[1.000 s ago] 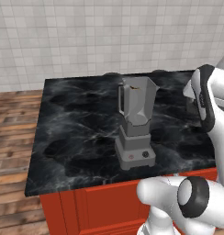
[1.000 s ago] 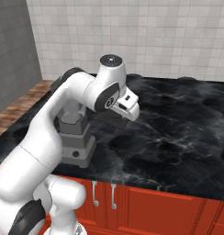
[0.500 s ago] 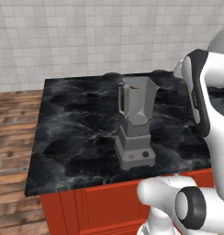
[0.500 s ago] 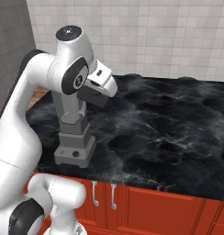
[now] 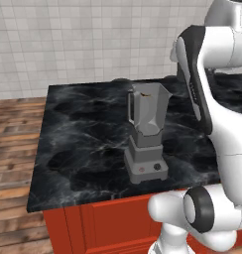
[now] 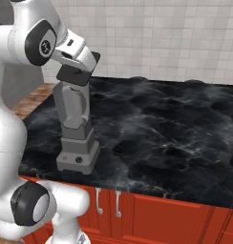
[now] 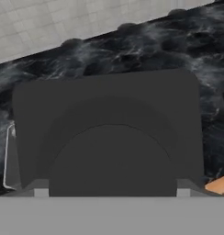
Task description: Open the blender lid, put the banana in the blender, close the lid, and start the blender.
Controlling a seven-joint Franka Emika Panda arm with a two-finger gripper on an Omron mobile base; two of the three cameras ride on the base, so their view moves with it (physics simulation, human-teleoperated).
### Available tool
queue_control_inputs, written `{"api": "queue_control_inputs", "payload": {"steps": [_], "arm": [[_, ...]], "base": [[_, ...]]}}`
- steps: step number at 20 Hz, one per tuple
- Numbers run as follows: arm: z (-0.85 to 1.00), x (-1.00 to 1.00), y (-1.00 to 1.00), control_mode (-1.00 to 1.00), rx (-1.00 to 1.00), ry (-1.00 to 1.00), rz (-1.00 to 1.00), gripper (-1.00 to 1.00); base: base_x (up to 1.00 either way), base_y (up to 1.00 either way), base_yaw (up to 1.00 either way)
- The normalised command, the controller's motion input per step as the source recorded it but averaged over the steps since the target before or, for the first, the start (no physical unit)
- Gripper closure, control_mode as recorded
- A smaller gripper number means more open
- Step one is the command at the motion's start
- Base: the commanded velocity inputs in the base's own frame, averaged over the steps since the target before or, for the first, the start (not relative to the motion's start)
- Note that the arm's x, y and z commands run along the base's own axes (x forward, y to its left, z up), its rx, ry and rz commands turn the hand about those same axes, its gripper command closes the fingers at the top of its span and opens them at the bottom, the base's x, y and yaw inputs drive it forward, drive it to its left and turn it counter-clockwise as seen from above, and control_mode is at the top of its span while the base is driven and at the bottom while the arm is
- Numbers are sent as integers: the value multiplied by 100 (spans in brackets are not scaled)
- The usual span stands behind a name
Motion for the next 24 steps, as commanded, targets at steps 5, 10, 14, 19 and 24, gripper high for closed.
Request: {"api": "queue_control_inputs", "payload": {"steps": [5,10,14,19,24], "arm": [[2,22,62,-100,0,15,2,100],[-33,30,47,-100,0,19,6,100],[-41,36,34,-100,0,20,8,100],[-41,28,27,-100,0,21,9,100],[-16,24,1,-100,1,15,10,100]], "base": [[0,0,0],[0,0,0],[0,0,0],[0,0,0],[0,0,0]]}}
